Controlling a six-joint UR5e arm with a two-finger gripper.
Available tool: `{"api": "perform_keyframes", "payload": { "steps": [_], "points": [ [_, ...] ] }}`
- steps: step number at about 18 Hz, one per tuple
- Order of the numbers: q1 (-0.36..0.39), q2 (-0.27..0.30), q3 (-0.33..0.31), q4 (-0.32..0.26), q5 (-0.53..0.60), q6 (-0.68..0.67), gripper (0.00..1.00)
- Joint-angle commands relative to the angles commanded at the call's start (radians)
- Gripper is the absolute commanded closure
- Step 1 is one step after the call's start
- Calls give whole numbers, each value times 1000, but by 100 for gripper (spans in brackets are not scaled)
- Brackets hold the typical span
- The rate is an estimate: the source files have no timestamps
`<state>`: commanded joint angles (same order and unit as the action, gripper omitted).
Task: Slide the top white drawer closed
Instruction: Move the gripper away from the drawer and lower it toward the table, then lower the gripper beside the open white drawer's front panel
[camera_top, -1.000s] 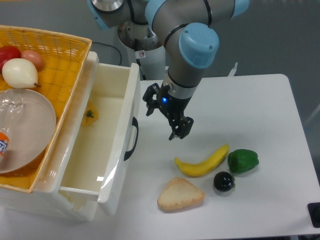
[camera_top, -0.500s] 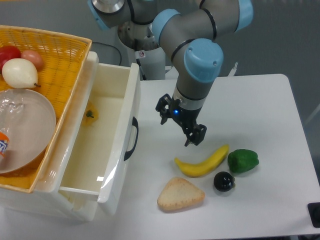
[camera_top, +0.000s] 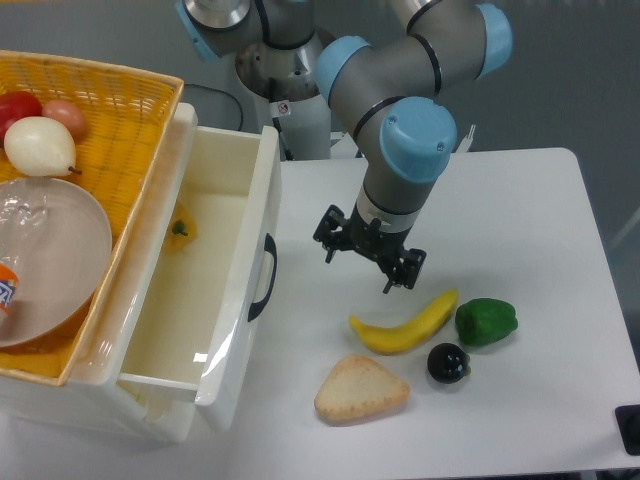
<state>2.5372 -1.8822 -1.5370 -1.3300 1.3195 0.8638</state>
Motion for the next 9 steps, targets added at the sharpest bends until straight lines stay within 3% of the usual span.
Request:
{"api": "perform_keyframes", "payload": {
  "steps": [9],
  "points": [
    [-15, -17, 0, 2, -59, -98, 0]
  ]
}}
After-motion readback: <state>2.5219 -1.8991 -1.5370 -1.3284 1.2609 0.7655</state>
